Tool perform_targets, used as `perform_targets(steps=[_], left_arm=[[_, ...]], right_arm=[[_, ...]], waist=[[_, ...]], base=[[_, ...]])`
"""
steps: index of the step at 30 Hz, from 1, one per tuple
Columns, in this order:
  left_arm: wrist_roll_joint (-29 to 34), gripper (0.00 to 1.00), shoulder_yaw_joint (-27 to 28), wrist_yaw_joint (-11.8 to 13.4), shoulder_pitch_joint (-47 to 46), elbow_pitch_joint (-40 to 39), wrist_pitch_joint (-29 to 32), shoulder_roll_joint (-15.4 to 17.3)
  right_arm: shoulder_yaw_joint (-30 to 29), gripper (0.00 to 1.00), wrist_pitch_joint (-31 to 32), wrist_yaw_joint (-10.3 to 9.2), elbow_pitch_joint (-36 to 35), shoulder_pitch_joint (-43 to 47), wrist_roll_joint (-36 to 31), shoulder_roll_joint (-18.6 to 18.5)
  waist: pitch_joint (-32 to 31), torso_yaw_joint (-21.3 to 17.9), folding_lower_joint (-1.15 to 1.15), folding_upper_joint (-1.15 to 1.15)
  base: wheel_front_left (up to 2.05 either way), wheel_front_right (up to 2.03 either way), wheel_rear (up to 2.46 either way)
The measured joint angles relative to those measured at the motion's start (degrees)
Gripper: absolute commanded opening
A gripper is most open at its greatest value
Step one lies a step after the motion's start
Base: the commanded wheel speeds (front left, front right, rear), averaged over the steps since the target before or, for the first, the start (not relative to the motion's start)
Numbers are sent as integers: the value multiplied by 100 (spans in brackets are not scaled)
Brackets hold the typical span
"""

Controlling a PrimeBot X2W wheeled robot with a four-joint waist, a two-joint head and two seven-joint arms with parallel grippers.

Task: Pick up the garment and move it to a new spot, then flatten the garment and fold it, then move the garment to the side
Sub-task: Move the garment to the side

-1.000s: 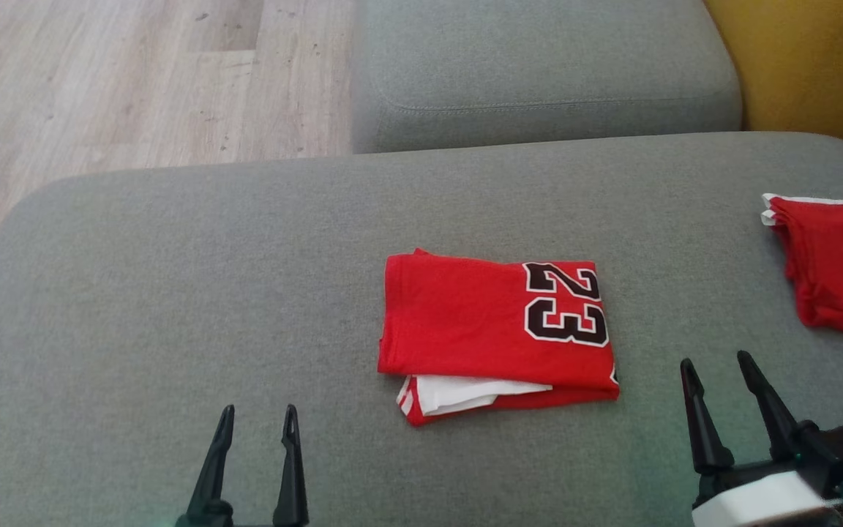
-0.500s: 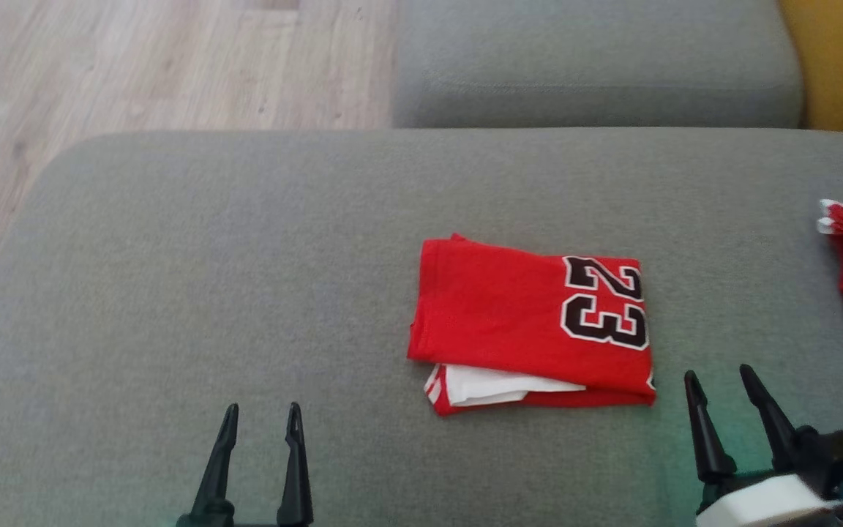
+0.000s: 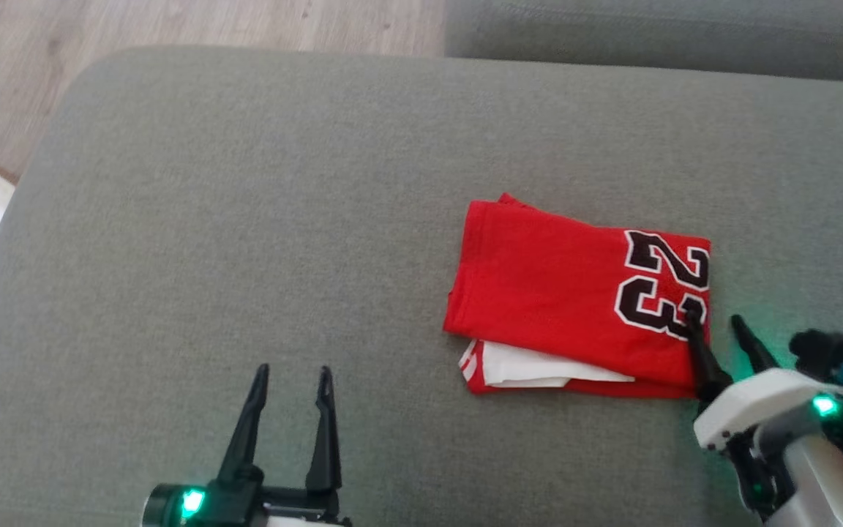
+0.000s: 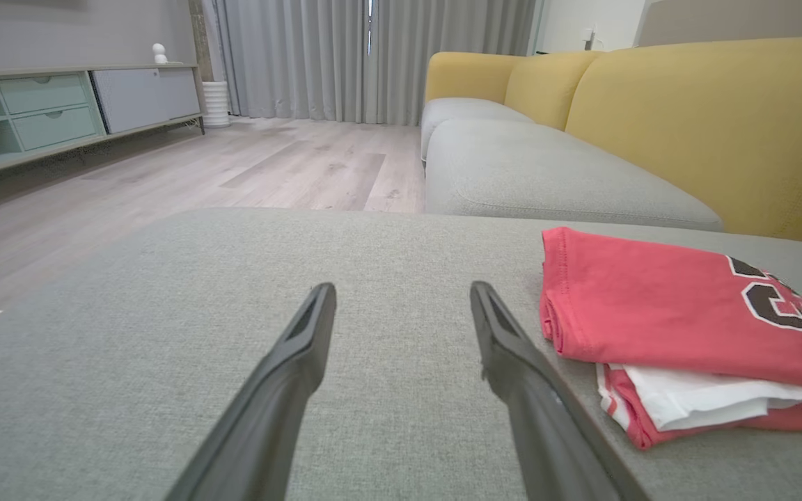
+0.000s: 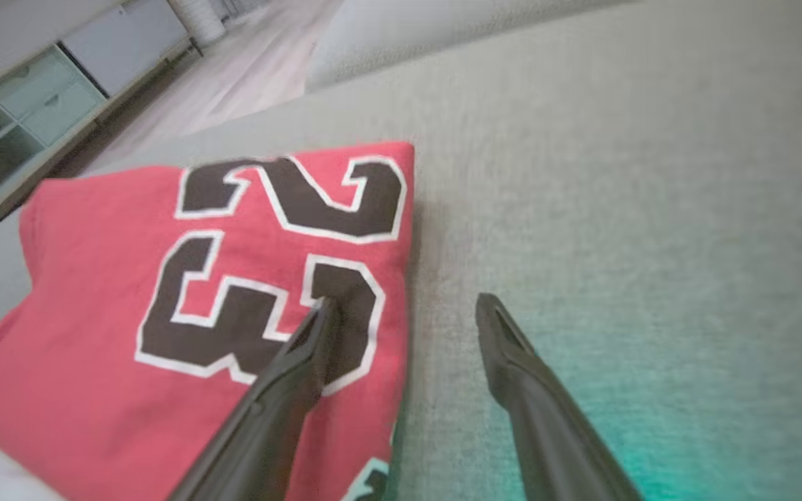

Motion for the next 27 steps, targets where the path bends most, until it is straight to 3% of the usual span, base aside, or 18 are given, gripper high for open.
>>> perform_targets(steps=[3, 5, 6, 13, 17, 27], left_arm=[[-1, 100, -45, 32, -45, 35, 0, -5], [-18, 100, -46, 41, -81, 55, 0, -4], [-18, 100, -46, 41, -81, 55, 0, -4], [-399, 100, 31, 135, -85, -82, -2, -5], [-530, 100, 77, 147, -107, -177, -8, -5], [-522, 100, 62, -169, -887, -227, -8, -9]], right_arm=[[254, 100, 326, 0, 175, -171, 461, -41], [368, 7, 422, 0, 170, -205, 778, -89], [368, 0, 422, 0, 170, -205, 778, -89], [724, 0, 283, 0, 108, -280, 864, -577], [693, 0, 327, 0, -43, -687, 757, -1145], [413, 0, 622, 0, -495, -1796, 510, -2609]], waist=[[62, 80, 0, 0], [62, 106, -1, 0], [62, 106, -1, 0], [61, -233, -1, 0], [162, -585, -2, 0], [891, -1391, -1, 0]], base=[[0, 0, 0], [0, 0, 0], [0, 0, 0], [0, 0, 0], [0, 0, 0], [0, 0, 0]])
